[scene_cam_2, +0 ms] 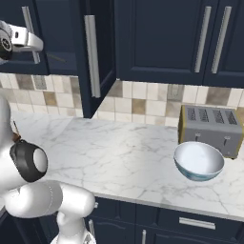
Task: Open the cabinet and setup a tea strainer by placing it in the bowl upright.
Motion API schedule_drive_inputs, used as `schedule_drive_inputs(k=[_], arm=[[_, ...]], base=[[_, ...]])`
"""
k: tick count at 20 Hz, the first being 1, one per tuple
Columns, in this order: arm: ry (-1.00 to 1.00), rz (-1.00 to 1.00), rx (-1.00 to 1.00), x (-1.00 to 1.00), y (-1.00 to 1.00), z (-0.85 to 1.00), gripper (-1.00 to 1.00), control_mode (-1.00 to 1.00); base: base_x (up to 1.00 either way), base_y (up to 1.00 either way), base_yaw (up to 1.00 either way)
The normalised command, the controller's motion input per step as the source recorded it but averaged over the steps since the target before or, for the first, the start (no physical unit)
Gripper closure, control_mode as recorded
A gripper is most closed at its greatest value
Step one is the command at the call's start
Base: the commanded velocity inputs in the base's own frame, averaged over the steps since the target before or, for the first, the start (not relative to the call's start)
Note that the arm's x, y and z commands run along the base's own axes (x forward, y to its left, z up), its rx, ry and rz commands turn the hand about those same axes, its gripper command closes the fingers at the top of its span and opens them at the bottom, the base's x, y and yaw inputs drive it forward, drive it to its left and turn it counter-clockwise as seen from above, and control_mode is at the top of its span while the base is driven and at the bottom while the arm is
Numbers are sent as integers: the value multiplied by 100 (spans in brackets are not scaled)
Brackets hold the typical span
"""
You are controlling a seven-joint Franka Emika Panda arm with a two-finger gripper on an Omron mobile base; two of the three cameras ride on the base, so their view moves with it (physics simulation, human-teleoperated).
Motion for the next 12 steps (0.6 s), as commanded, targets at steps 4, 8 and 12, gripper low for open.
schedule_drive_inputs(k=[4,8,12], arm=[[0,0,0,53,1,0,-100,-100],[0,0,0,42,3,0,-100,-100],[0,0,0,46,24,0,-100,-100]], base=[[0,0,0],[0,0,0],[0,0,0]])
